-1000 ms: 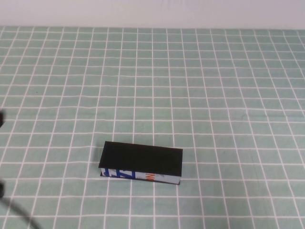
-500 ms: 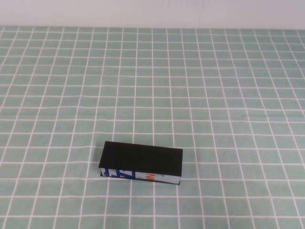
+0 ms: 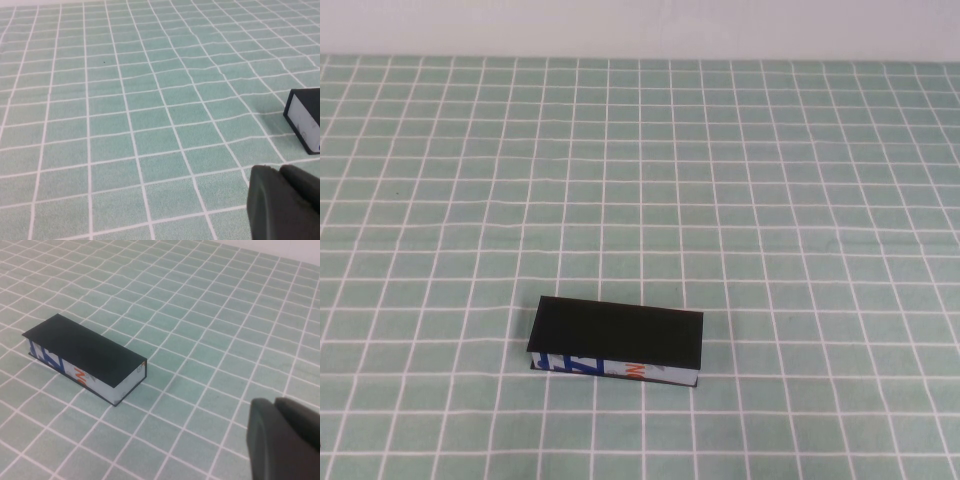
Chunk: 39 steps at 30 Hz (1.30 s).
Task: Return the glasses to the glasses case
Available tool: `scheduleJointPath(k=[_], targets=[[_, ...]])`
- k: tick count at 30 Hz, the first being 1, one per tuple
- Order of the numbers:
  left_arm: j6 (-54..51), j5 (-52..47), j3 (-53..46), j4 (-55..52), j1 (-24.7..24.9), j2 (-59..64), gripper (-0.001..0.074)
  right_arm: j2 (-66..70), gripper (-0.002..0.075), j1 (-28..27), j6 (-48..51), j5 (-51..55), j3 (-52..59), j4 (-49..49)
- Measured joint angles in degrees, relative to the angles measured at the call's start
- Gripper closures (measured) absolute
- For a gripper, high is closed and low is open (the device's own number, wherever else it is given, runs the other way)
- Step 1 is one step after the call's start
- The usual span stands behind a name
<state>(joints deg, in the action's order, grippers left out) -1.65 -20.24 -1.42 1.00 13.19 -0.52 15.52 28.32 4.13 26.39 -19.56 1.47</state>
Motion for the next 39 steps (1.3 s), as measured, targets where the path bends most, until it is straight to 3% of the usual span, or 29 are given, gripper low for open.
scheduleJointPath(k=[26, 31, 39], targets=[[0.0, -0.1, 0.0, 0.0, 0.0, 0.0, 0.0737, -0.6, 0.0737, -0.5, 0.0, 0.0, 0.0, -0.1], [0.0, -0.1, 0.0, 0.0, 0.0, -0.1, 0.0737, -3.5, 0.0737, -8.0, 0.0, 0.6, 0.4, -0.6], [0.0, -0.1, 0.0, 0.0, 0.0, -0.1, 0.0737, -8.7, 0.0737, -24.7, 0.0, 2.5, 0.5, -3.6]])
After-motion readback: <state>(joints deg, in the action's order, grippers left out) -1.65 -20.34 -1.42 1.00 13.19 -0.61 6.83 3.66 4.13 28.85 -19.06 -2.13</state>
